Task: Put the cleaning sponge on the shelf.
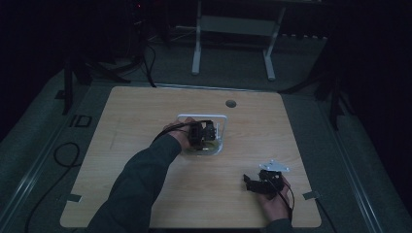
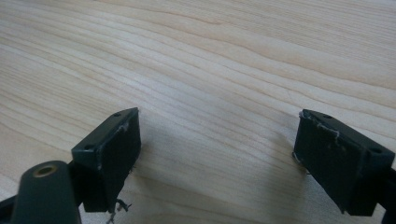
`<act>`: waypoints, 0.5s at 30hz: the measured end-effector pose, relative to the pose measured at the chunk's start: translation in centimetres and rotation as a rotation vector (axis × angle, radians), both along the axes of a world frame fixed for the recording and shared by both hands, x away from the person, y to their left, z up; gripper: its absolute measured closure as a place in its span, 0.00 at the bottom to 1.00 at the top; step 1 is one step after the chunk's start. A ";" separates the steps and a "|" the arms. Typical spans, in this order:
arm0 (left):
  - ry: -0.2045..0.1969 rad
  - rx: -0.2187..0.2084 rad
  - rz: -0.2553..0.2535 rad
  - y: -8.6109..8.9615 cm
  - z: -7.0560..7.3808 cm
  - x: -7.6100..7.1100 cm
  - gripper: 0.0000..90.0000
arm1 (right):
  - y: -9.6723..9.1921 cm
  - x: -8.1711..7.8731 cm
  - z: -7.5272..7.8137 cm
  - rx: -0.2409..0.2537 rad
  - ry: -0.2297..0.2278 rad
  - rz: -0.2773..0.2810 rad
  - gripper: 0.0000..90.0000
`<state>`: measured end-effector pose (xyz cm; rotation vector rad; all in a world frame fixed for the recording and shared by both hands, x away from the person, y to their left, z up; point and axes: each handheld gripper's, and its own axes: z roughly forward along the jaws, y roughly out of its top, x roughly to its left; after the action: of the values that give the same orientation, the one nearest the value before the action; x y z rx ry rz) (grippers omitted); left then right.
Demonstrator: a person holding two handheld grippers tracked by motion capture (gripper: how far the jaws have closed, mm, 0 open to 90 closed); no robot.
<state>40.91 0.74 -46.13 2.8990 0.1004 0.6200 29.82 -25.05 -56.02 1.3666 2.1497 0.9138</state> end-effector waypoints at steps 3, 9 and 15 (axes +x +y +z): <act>-0.004 -0.013 0.007 0.2 0.5 -0.4 0.67 | 0.0 0.0 0.0 0.000 0.000 0.000 0.16; -0.010 -0.030 0.017 0.9 1.3 -1.0 0.67 | 0.0 0.0 0.0 0.000 0.000 0.001 0.16; -0.018 -0.088 0.028 2.2 2.7 -2.3 0.67 | 0.0 0.0 0.0 0.000 0.000 0.001 0.16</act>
<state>38.65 2.95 -43.43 2.8113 0.1615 0.6292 29.79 -25.04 -56.02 1.3660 2.1505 0.9142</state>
